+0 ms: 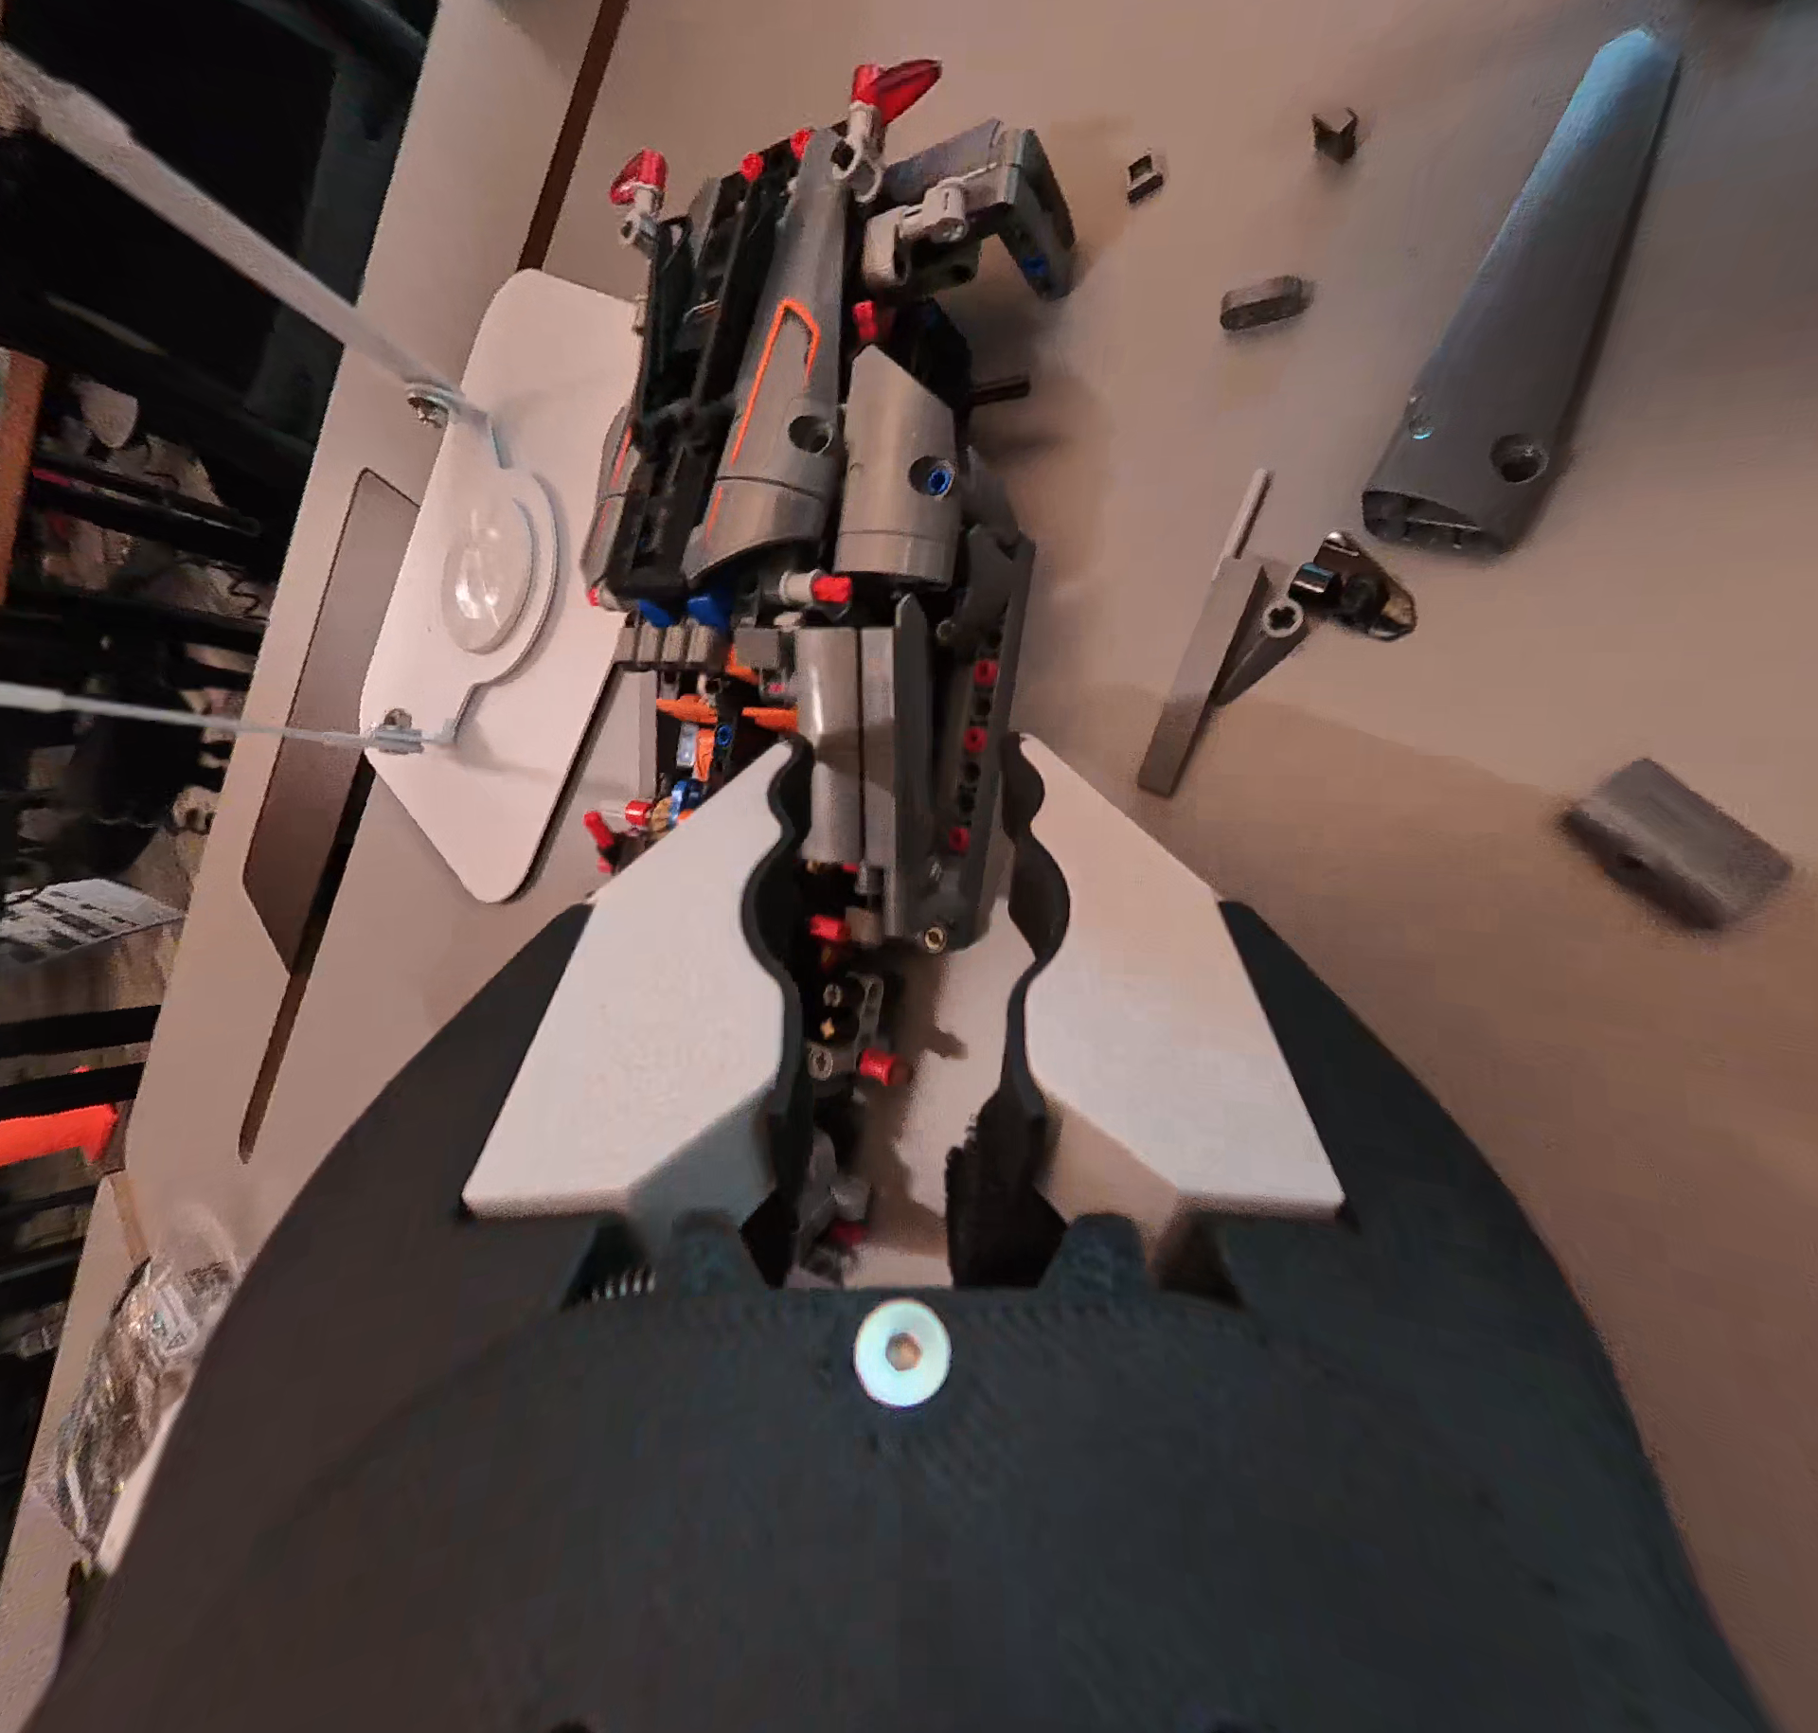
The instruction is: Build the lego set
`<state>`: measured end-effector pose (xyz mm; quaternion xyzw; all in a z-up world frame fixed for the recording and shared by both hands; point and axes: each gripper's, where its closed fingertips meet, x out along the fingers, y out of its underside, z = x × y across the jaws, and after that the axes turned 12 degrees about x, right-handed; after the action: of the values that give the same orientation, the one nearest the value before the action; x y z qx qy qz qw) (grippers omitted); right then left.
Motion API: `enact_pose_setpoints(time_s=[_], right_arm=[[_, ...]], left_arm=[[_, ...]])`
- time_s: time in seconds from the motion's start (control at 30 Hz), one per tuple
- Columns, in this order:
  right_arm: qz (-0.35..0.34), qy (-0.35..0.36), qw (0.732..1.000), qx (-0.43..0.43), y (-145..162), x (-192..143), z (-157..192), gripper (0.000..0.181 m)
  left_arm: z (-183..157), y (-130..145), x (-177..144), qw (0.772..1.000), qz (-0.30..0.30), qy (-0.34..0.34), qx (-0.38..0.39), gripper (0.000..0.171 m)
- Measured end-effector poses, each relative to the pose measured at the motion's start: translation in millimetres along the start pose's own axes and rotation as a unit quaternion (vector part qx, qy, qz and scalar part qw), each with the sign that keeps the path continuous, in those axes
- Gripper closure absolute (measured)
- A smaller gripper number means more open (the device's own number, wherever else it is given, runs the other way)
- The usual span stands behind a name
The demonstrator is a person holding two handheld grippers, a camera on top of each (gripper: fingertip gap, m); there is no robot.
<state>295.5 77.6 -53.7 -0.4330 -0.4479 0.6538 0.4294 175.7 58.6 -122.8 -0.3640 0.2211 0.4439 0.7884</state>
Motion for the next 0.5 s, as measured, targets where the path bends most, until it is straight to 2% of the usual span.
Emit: enact_pose_setpoints(time_s=[0.17, 0.27, 0.37, 0.5], right_arm=[[0.001, -0.003, 1.0, 0.003, 0.4, 1.1, 0.6, 0.122], [0.002, -0.005, 1.0, 0.001, 0.8, 1.9, 2.4, 0.122], [0.002, -0.004, 1.0, 0.0, 0.9, 2.0, 2.6, 0.122], [0.001, -0.004, 1.0, 0.002, 0.6, 1.6, 1.8, 0.122]], left_arm=[[5.3, -2.3, 4.2, 1.0, 0.006, -0.014, 0.021, 0.149], [5.4, -1.9, 4.0, 0.999, 0.003, -0.013, 0.042, 0.151], [11.2, -2.4, 2.4, 0.999, 0.001, -0.026, 0.04, 0.14], [9.6, 1.1, 8.2, 0.999, 0.012, -0.011, 0.027, 0.131]])
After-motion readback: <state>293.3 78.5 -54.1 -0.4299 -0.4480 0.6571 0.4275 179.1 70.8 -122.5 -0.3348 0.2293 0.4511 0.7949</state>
